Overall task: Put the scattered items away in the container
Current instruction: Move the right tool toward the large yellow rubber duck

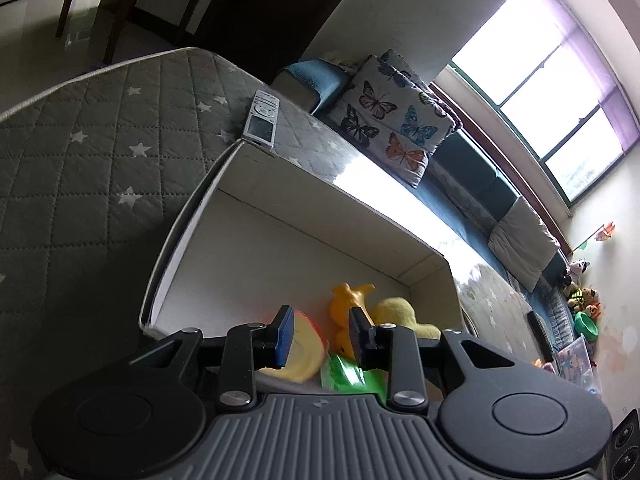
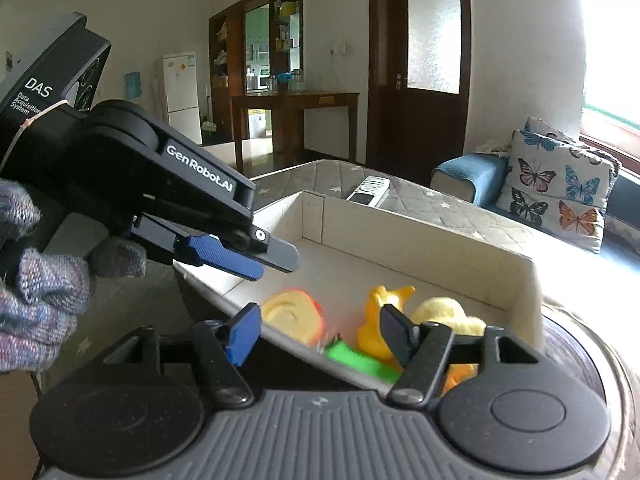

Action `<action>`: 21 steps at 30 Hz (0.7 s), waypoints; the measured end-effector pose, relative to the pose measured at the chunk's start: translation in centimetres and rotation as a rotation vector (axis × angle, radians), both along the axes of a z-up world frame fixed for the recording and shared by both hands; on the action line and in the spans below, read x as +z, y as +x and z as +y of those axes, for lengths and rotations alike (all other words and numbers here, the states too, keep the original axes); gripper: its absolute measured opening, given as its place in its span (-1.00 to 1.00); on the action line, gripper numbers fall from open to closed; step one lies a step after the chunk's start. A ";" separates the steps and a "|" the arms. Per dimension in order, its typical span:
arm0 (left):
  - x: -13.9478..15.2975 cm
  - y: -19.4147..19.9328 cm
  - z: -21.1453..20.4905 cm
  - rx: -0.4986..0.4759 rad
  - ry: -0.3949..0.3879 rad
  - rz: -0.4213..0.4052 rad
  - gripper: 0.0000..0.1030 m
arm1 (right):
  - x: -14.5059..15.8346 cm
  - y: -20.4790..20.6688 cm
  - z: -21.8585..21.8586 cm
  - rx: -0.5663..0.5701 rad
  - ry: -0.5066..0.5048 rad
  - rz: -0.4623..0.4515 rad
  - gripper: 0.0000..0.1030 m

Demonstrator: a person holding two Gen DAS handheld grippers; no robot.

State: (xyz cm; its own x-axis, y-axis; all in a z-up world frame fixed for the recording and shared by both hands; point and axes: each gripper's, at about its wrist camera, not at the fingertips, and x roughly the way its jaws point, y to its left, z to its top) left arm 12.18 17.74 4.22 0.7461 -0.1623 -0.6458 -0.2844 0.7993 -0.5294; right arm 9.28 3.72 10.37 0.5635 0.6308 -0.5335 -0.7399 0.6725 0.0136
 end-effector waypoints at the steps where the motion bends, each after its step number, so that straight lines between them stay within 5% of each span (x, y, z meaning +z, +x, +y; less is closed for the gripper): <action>1: 0.1 -0.4 -0.3 -0.006 0.004 -0.002 -0.37 | 0.0 -0.5 -0.4 0.001 0.001 -0.001 0.34; 21: -1.8 -6.2 -4.9 -0.086 0.048 0.028 -0.37 | -3.4 -4.3 -4.4 0.007 -0.034 0.064 0.62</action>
State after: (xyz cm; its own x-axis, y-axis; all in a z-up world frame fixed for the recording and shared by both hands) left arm 6.01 12.82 2.43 0.7124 -0.1935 -0.6746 -0.2274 0.8458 -0.4826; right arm 4.95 -0.66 6.98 0.5230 0.6154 -0.5897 -0.7433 0.6679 0.0378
